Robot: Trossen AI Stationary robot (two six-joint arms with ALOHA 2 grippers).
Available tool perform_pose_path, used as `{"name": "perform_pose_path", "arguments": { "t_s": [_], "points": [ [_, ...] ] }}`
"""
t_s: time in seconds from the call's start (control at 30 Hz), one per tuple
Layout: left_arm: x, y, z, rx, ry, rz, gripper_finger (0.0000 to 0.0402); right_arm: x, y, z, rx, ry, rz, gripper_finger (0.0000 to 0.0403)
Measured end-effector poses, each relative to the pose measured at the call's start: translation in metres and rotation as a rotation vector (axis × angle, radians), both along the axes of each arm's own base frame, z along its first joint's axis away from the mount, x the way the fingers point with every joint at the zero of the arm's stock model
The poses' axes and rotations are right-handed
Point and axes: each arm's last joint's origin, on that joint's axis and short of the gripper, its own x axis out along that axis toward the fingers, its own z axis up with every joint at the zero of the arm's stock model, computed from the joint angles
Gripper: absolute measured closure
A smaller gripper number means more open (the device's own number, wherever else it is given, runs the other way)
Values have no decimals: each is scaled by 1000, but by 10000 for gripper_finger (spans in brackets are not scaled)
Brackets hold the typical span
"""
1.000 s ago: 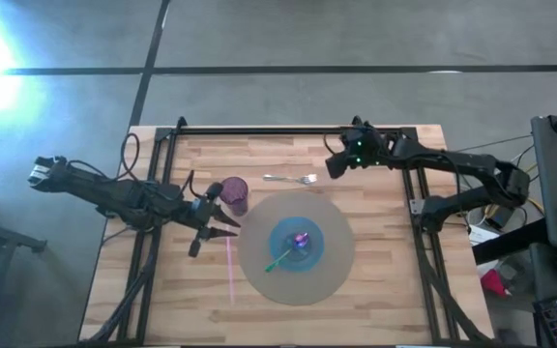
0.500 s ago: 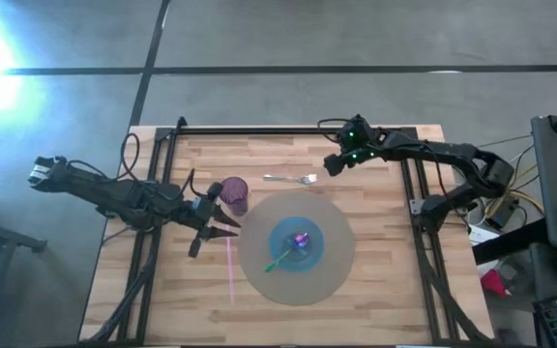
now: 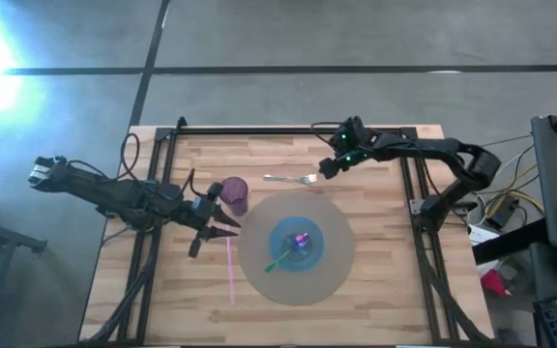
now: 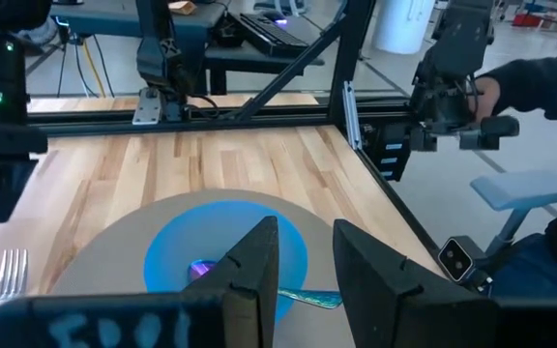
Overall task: Pick & Place Utensil
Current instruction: Put the purple spoon into the bowl
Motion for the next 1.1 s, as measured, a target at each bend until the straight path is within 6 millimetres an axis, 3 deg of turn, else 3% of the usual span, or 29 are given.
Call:
{"name": "perform_pose_path", "arguments": {
  "t_s": [0.5,1.1],
  "points": [
    [0,0,0,4,1,-1,307,17,-9,-36,133,-43,-12,193],
    [0,0,0,12,-1,-3,307,22,-9,-51,198,-40,-30,193]
  ]
}}
